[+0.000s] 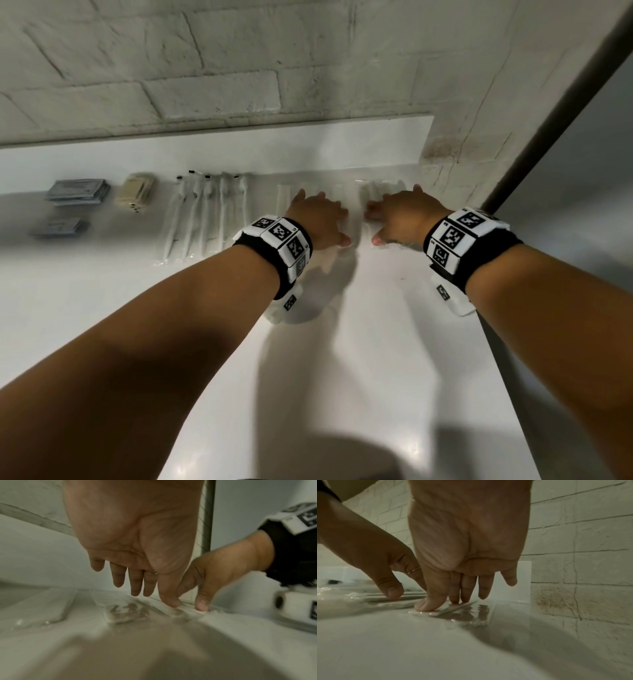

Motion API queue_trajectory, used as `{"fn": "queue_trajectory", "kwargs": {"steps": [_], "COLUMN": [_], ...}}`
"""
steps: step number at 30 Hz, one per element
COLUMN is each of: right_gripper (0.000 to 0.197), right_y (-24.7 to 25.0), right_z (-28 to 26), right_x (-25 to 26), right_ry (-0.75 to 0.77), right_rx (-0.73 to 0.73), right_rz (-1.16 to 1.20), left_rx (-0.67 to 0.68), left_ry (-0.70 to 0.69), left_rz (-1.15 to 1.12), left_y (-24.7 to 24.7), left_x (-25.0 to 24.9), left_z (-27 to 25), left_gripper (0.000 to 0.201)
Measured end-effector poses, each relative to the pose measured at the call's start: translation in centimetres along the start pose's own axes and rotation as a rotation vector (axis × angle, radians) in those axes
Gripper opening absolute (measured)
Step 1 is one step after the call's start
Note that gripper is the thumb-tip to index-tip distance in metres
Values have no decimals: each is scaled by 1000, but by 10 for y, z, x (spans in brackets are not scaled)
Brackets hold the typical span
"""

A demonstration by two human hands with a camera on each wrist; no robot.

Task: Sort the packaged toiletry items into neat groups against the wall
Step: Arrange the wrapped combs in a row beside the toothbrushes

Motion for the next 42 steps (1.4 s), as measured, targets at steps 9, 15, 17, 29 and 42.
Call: {"fn": "queue_trajectory", "kwargs": {"steps": [9,15,17,29,42], "right_gripper": [43,38,40,45,47], "right_y": [22,28,26,21,20], "right_z": [-4,13,16,17,12], "right_x": [36,93,99,104,103], "right_ry": [50,118,112,114,128], "right_rx": [-111,-54,-41,-57,-81], "right_rz": [172,99,93,59,105], "left_rx": [76,140,133,83,44], "left_ry": [169,115,102,111,127], "left_rz": [-28,62,64,23,-16], "left_y": [12,12,12,3,-1], "left_x": [66,57,57,65,71], "left_z": [-38,-51,-53,-63,-60], "left_gripper": [60,57,56,56,55]}}
Point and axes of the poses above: each hand's wrist, its own z-axis towards the middle knuckle, its own y-axis out of the back of the hand, x = y × z, the point moved 4 cm from there along z, towards the middle knuckle, and after that the axes turned 11 degrees about -y, right-handed, at the moved point
